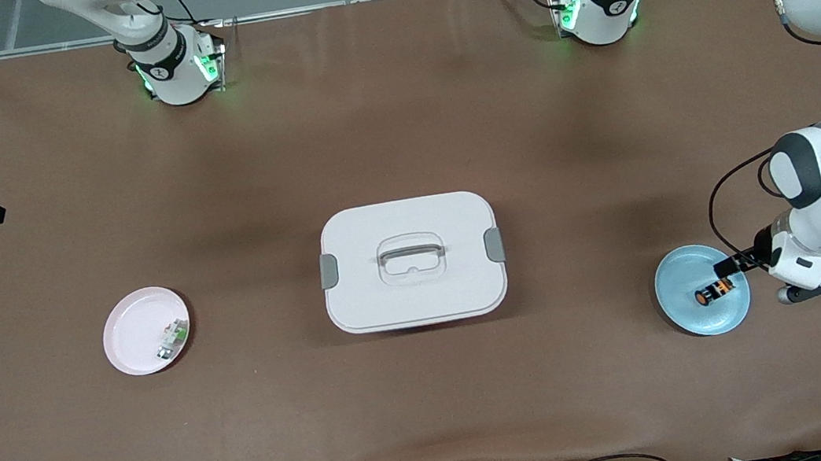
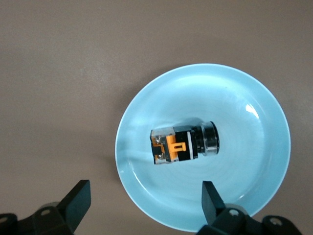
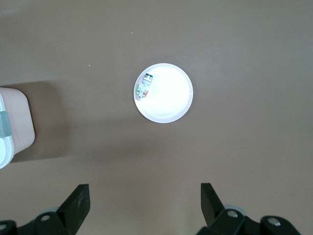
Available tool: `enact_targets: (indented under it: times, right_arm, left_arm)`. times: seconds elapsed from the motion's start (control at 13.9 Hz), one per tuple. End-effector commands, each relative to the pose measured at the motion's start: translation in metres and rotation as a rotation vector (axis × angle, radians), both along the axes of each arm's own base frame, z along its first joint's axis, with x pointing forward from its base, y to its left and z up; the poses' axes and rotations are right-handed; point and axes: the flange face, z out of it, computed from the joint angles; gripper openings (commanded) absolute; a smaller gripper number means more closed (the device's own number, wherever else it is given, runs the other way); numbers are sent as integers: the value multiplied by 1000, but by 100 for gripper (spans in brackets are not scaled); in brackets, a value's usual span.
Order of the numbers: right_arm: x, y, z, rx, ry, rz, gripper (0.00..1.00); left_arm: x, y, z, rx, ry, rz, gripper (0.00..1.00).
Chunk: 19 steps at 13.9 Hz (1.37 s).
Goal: Transfer orange switch to right arm and place
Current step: 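Lower the left gripper and close it on the orange switch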
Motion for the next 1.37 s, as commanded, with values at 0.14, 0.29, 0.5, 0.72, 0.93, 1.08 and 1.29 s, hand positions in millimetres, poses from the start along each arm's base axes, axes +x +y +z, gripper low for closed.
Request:
enact_targets:
  times: [0.14,0.29,0.5,0.72,0.93,1.08,1.29]
  right_arm:
    - [-6,-1,4,11,-10,6,100]
    - [-6,-1,4,11,-10,6,100]
    - [-6,-2,4,11,-10,4,100]
    - [-6,-2,3,11,-9,4,100]
    - [-6,-1,4,11,-10,6,100]
    - [-6,-1,3,11,-9,4,100]
    - [-6,-1,4,11,-10,6,100]
  left_arm:
    - [9,-1,-17,-6,-44,154,100]
    - [10,-4,-17,-7,-55,192,100]
    - [12,-9,-18,-9,-59,201,100]
    - [18,-21,-19,-14,-67,182,100]
    - [25,-22,-26,-16,-96,180,100]
    - [25,-24,-33,-17,-90,177,100]
    - [26,-25,-43,-25,-110,183,100]
